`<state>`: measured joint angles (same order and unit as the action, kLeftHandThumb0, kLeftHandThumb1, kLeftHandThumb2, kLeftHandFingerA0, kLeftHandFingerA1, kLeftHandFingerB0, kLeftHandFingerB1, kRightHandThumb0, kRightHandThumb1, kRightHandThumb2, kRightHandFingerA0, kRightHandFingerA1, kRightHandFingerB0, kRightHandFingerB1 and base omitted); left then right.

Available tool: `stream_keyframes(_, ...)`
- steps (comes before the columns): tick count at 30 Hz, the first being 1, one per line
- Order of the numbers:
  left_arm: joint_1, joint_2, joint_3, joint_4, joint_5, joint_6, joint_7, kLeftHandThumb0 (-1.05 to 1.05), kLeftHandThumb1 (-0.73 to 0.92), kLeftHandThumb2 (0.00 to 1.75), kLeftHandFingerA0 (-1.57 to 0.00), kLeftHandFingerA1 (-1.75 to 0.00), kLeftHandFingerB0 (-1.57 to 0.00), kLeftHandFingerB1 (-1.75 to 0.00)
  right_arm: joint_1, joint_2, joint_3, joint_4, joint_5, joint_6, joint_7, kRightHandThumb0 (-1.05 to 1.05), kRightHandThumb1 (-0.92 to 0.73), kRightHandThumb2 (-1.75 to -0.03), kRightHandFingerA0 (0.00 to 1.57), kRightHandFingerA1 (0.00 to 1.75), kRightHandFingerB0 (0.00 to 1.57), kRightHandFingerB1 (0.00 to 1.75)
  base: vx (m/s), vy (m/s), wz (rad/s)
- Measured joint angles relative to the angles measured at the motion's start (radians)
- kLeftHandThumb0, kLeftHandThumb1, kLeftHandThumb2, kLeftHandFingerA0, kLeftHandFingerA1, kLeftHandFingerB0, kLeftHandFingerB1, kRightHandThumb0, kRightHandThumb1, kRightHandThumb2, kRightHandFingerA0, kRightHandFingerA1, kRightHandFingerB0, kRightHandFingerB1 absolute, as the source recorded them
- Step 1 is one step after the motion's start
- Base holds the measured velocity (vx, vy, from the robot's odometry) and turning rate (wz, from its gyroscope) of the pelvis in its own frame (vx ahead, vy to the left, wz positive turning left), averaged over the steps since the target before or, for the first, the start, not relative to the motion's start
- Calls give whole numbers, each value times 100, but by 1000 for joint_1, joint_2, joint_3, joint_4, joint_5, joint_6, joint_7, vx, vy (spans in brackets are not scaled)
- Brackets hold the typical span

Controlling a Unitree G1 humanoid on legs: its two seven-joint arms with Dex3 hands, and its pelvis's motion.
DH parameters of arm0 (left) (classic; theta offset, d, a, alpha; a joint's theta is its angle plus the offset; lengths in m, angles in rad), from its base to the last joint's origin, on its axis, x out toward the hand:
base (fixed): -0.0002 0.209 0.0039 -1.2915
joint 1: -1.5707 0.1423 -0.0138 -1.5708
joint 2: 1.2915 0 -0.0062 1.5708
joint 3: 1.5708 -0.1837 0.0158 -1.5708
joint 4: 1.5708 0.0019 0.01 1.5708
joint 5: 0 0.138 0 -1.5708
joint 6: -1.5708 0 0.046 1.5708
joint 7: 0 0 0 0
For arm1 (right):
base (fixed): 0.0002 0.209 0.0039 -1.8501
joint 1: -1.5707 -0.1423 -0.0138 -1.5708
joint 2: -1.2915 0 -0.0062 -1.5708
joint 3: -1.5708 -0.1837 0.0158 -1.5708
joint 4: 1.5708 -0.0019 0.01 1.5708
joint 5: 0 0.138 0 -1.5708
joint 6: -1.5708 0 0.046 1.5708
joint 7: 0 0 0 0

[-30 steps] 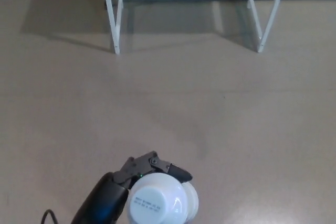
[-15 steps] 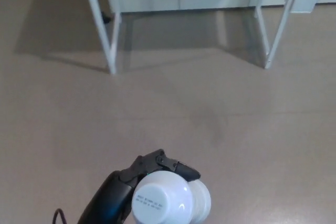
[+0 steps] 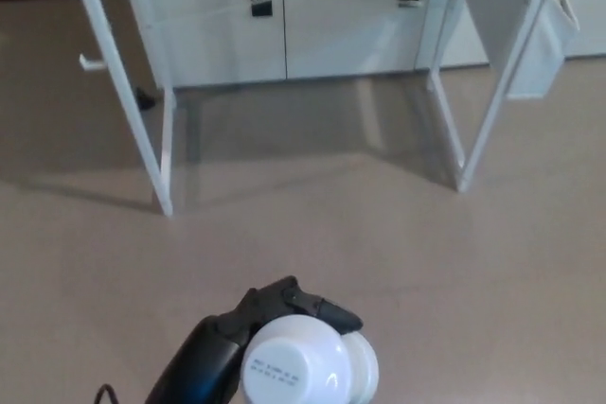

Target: The robot picks up a bottle from a person using its left hand and walk towards the table in frontand put the bottle on the table.

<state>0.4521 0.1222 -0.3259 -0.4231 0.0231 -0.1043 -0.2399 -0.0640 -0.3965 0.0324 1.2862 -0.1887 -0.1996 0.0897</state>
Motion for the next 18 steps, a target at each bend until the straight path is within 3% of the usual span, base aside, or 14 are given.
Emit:
stream_keyframes(1,0,-1,-1,3,0,0,0,-17,79,67,-95,-148,-72,-122,0,-1,0,0,0,1,1,-41,-59,-82,67,59,50,52,600,-132,-31)
stream_keyframes(4,-1,-9,-10,2,1,0,1,-20,76,71,-97,-145,-76,-121,-3,-7,1,-1,0,3,6,-40,-59,-81,66,58,50,51,447,-327,53)
stream_keyframes(12,35,-8,-16,6,3,-1,3,-19,77,72,-96,-145,-75,-122,3,-9,11,-3,-4,4,8,-41,-60,-82,66,58,49,51,433,-49,-11)
stream_keyframes(13,40,-6,-18,6,4,-1,3,-21,76,72,-95,-146,-75,-122,10,-9,16,-2,-5,4,8,-34,-69,-61,75,47,54,39,466,138,-29)
stream_keyframes(18,55,5,-22,8,9,-17,5,-18,77,69,-94,-147,-73,-122,21,-2,23,-3,-7,9,8,-32,-69,-60,72,48,53,40,572,186,-82)
